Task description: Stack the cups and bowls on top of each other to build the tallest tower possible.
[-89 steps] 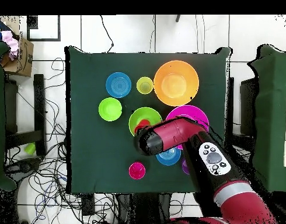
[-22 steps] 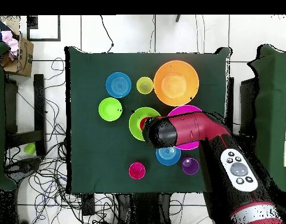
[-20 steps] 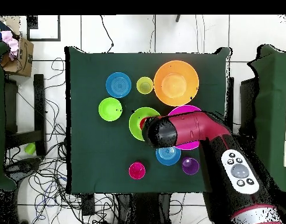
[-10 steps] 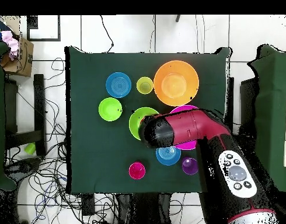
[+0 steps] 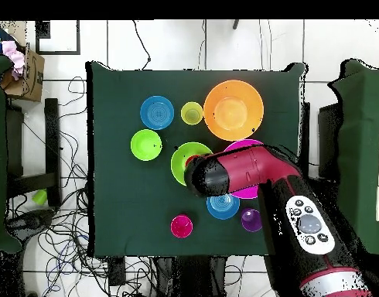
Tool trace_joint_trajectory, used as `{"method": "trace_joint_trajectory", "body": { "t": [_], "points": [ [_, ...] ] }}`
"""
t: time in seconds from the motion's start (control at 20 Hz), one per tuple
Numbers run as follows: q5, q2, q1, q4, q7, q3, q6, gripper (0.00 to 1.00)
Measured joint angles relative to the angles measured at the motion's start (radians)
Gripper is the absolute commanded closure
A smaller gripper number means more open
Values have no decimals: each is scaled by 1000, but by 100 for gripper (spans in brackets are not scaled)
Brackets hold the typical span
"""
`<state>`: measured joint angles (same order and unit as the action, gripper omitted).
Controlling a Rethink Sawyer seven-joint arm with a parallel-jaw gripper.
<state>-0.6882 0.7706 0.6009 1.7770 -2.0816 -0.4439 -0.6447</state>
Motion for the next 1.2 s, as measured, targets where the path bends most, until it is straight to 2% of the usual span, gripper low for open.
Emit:
{"method": "trace_joint_trajectory", "body": {
  "t": [0.3,0.65,1.2],
  "points": [
    [-12,-19,-2,-14,0,0,0,0],
    [-59,-67,-2,-80,0,-5,3,0],
    [-99,-106,24,-134,0,-32,2,0]
  ]
}}
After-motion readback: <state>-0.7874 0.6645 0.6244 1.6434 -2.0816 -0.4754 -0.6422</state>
